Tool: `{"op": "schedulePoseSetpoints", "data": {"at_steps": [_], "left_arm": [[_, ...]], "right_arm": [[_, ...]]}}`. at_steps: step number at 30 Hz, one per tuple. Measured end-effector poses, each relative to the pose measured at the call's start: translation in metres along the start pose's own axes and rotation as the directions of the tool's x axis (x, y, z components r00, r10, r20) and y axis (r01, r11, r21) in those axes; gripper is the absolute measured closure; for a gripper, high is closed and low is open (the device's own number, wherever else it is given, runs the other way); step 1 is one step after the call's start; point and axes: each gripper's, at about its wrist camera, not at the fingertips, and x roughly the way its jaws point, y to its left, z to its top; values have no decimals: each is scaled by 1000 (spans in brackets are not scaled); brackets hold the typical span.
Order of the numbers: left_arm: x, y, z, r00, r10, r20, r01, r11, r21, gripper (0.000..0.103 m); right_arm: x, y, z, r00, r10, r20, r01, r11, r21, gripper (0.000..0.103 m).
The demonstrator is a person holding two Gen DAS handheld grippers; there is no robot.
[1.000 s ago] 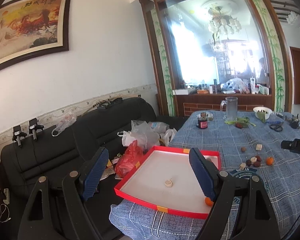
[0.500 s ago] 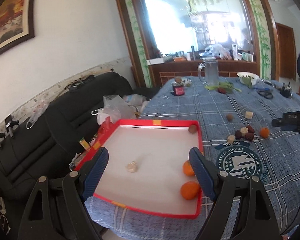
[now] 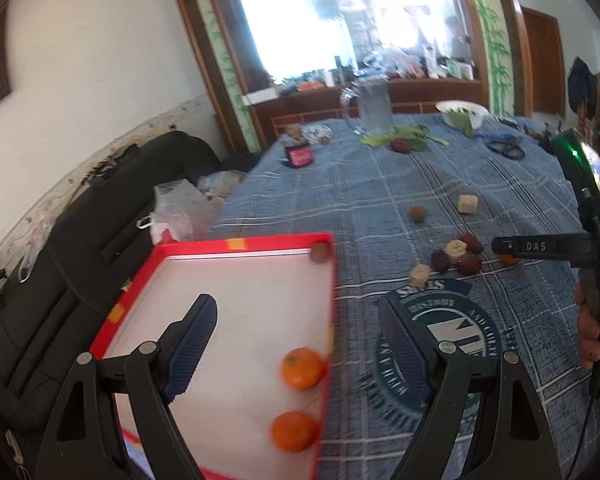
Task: Organize fruits
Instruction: 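Grasp another tangerine with the right gripper while the left gripper approaches a pastry cube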
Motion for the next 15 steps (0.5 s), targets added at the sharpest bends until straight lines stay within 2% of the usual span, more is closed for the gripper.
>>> {"op": "schedulePoseSetpoints", "data": {"at_steps": [3, 6, 9, 12, 15], "left_arm": [[14, -19, 3, 999, -11, -31, 12, 999, 37, 20], [29, -39, 5, 997, -23, -68, 28, 997, 77, 20], [44, -54, 10, 995, -21, -93, 32, 993, 117, 20], [59, -65, 15, 991, -25, -133, 45, 988, 145, 20], [74, -74, 20, 986, -29, -166, 56, 985, 162, 20]], "right_arm": [[-1, 2, -3, 1000, -17, 19, 18, 999, -46, 60], [-1, -3, 0, 999, 32, 0, -32, 999, -20, 70], [-4, -12, 2, 998, 61, -8, -61, 998, 33, 70], [-13, -19, 5, 998, 62, 23, -64, 995, 71, 70], [-21, -30, 8, 994, 98, 56, -104, 987, 123, 70]]}}
